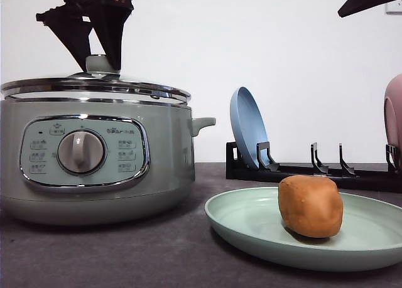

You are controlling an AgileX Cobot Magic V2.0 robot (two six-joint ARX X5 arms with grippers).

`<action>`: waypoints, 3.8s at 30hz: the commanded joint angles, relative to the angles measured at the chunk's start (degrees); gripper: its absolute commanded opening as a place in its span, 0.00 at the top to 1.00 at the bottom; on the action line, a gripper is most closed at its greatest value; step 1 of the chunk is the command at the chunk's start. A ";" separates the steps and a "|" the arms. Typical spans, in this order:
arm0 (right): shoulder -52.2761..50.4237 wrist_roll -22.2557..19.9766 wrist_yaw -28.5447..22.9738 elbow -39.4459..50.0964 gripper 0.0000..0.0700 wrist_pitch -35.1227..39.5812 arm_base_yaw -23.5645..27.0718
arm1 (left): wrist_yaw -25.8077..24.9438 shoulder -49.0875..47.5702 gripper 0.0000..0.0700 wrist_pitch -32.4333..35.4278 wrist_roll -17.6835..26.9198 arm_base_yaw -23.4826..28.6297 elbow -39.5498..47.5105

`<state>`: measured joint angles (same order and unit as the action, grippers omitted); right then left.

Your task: Transfer potato from steamer to green plate

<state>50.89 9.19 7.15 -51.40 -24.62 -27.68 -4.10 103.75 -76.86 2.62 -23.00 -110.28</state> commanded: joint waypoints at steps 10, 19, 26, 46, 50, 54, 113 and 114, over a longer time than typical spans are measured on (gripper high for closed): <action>0.21 -0.98 -1.24 -0.87 0.18 0.45 -0.20 | -0.02 0.98 1.00 0.56 0.75 -0.27 -1.70; 0.22 -1.07 -1.24 -0.87 0.18 0.52 -0.20 | -0.02 0.98 1.00 0.11 0.76 -0.60 -1.70; 0.22 -1.13 -1.24 -0.87 0.18 0.52 -0.20 | 0.07 0.98 1.00 0.02 0.78 -1.03 -1.70; 0.20 -1.31 -1.22 -0.87 0.18 0.50 -0.20 | 0.09 3.30 1.00 1.07 0.80 -1.08 -0.85; 0.20 -1.33 -1.22 -0.87 0.18 0.52 -0.20 | 0.09 3.60 1.00 1.31 0.78 -1.35 -0.85; 0.20 -1.32 -1.15 -0.87 0.18 0.51 -0.20 | 0.09 3.60 0.80 1.16 0.64 -1.36 -0.85; 0.20 -1.68 15.28 -0.90 1.00 -17.11 -0.20 | -13.96 -13.60 1.00 -6.43 -2.18 -11.15 -16.15; 0.20 -1.71 15.29 -0.90 1.00 -17.03 -0.20 | -13.96 -13.60 1.00 -6.43 -2.18 -11.15 -16.15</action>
<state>50.89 7.94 22.35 -51.40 -42.08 -27.68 -17.95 89.56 -81.03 0.51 -33.65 -124.70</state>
